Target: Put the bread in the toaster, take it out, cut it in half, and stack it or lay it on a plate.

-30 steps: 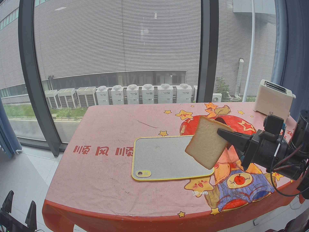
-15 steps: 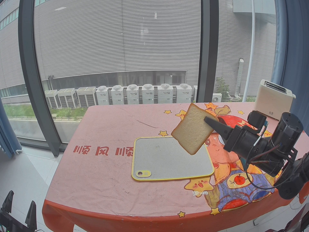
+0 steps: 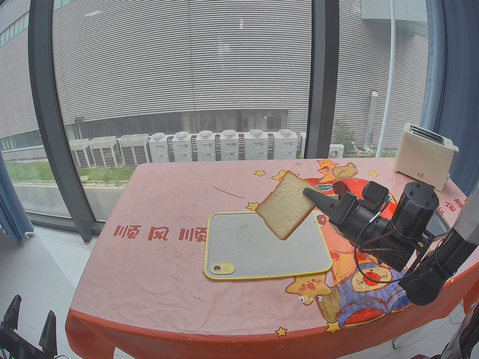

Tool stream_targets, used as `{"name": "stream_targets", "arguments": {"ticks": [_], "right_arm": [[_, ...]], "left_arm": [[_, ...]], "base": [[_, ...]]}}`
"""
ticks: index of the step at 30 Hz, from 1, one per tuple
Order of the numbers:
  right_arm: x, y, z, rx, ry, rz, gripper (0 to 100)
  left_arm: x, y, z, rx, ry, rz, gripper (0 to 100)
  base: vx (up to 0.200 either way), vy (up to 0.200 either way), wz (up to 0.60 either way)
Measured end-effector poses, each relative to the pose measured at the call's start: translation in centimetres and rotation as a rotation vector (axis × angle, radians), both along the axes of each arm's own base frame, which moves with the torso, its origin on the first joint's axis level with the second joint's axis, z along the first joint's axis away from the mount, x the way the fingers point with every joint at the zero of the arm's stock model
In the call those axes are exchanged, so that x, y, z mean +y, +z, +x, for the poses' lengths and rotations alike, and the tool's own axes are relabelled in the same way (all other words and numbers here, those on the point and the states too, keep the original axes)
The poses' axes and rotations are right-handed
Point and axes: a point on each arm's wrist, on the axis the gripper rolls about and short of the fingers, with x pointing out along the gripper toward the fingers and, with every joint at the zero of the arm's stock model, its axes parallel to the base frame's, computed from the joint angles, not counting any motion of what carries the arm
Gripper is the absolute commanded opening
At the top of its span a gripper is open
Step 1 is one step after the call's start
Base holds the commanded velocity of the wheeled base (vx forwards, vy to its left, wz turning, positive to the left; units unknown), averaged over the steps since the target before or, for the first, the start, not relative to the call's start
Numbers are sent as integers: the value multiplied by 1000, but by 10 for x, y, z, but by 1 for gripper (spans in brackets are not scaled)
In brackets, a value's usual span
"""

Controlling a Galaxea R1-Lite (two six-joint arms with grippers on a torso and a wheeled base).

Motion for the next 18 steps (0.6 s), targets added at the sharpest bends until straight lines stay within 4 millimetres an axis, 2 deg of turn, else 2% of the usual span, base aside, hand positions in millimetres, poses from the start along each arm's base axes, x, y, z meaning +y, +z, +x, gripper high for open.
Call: {"name": "stream_targets", "arguments": {"ticks": [6, 18], "right_arm": [[8, -11, 12, 53, 0, 35, 0], [19, -34, 24, 103, -5, 10, 0]], "left_arm": [[0, 0, 0, 0, 1, 0, 100], [0, 0, 0, 0, 1, 0, 100]], "base": [[0, 0, 0], [0, 0, 0]]}}
